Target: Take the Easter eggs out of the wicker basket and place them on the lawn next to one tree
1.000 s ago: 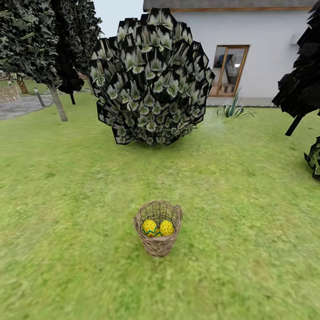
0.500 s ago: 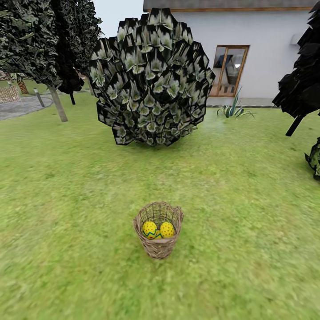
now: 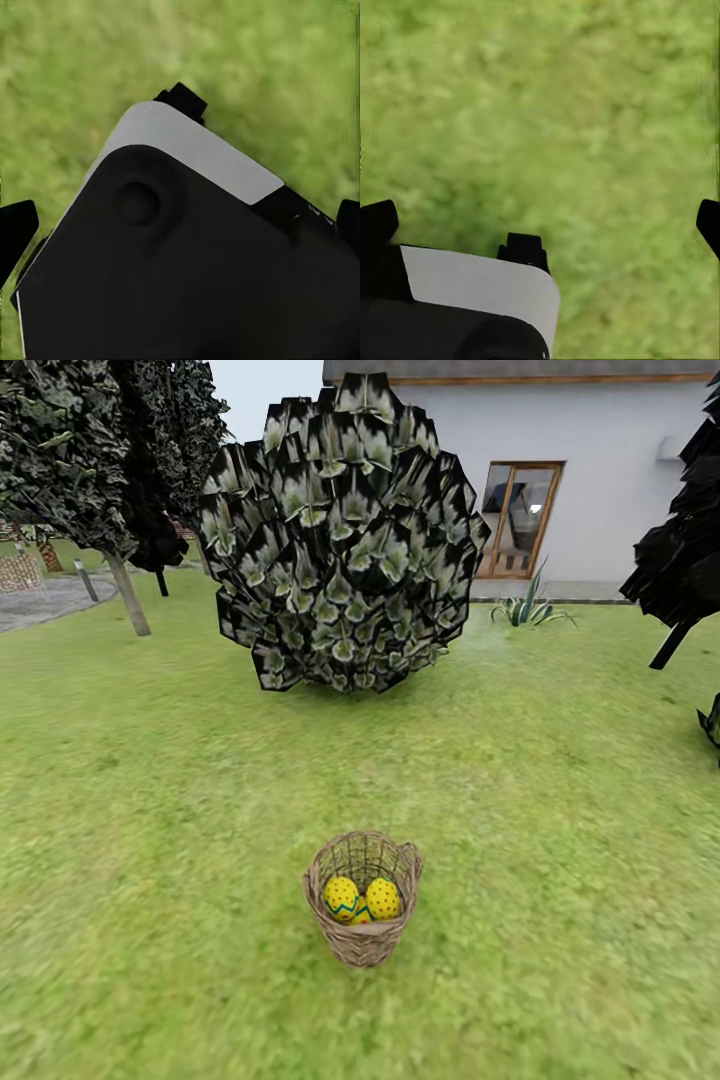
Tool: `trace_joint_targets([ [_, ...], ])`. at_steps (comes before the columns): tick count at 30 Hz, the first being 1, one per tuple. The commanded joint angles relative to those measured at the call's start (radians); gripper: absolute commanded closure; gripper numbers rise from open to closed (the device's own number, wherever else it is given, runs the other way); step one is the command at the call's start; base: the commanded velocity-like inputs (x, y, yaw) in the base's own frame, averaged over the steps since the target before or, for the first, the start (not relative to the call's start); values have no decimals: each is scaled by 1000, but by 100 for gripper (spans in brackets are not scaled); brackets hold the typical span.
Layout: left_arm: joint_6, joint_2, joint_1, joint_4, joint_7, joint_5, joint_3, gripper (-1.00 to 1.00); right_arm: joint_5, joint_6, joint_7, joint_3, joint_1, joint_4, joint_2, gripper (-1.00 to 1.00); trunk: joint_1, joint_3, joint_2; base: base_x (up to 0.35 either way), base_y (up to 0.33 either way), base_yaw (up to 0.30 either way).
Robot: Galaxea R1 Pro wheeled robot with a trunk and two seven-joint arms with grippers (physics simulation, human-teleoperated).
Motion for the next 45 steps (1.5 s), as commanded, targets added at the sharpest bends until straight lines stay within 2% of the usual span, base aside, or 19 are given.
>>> trace_joint_targets([
  [1,7,59,-4,-75,6,-8,7,-100,-15,5,-2,-1,-1,-169,0,-100,0,-1,0,2,1,0],
  [2,12,84,-5,-103,6,-7,8,-100,-25,35,-2,0,-2,-217,0,-100,0,-1,0,1,0,0],
  [3,31,123,-6,-161,6,-7,8,-100,-43,143,-3,0,-6,-311,2,-100,0,-1,0,0,0,0],
  [4,146,171,-19,-323,7,-9,8,-100,-61,393,-4,0,-60,-472,10,-100,0,-1,0,0,0,0],
  [5,193,178,-21,-381,7,-10,8,-100,-70,431,-6,0,-84,-496,22,-100,0,-1,0,0,0,0],
  [7,296,188,-25,-517,8,-11,7,-100,-92,474,-21,0,-141,-516,48,-100,0,-1,0,0,0,0],
  [9,399,193,-30,-661,9,-11,7,-100,-105,492,-67,0,-201,-518,63,-100,0,-1,0,0,0,0],
  [10,424,194,-31,-696,9,-11,7,-100,-107,495,-82,0,-215,-518,66,-100,0,-1,0,0,0,0],
  [12,507,196,-47,-813,10,-12,7,-100,-111,501,-153,0,-276,-518,82,-100,0,-1,0,0,0,0],
  [16,575,199,-116,-938,13,-15,9,-100,-114,505,-291,0,-379,-517,104,-100,0,-1,0,0,0,0],
  [20,602,207,-201,-974,14,-15,9,-100,-114,506,-368,0,-439,-517,106,-100,0,-1,0,0,0,0],
  [24,622,213,-251,-993,13,-12,4,-100,-112,506,-384,0,-466,-517,105,-100,0,-1,0,0,0,0],
  [29,629,214,-263,-1006,10,-13,1,-100,-108,506,-385,6,-474,-516,109,-100,0,-1,0,59,0,0],
  [30,661,213,-264,-1013,10,-13,0,-100,-108,506,-385,6,-474,-516,111,-100,0,-1,0,281,0,-59],
  [35,697,203,-265,-1019,9,-13,-2,-100,-110,505,-384,1,-474,-515,105,-100,0,4,0,307,0,-164],
  [38,701,180,-265,-1019,12,-15,-41,-100,-109,505,-382,1,-474,-515,105,-100,0,8,0,317,0,-207],
  [39,702,175,-265,-1019,13,-15,-65,-100,-109,505,-380,1,-474,-515,105,-100,0,9,0,318,0,-210],
  [40,704,167,-265,-1019,14,-16,-120,-100,-109,505,-370,0,-474,-516,104,-100,0,10,0,318,0,-212],
  [45,707,161,-265,-1015,14,-12,-152,-100,-111,505,-355,0,-474,-511,108,-100,0,16,0,318,0,-212],
])
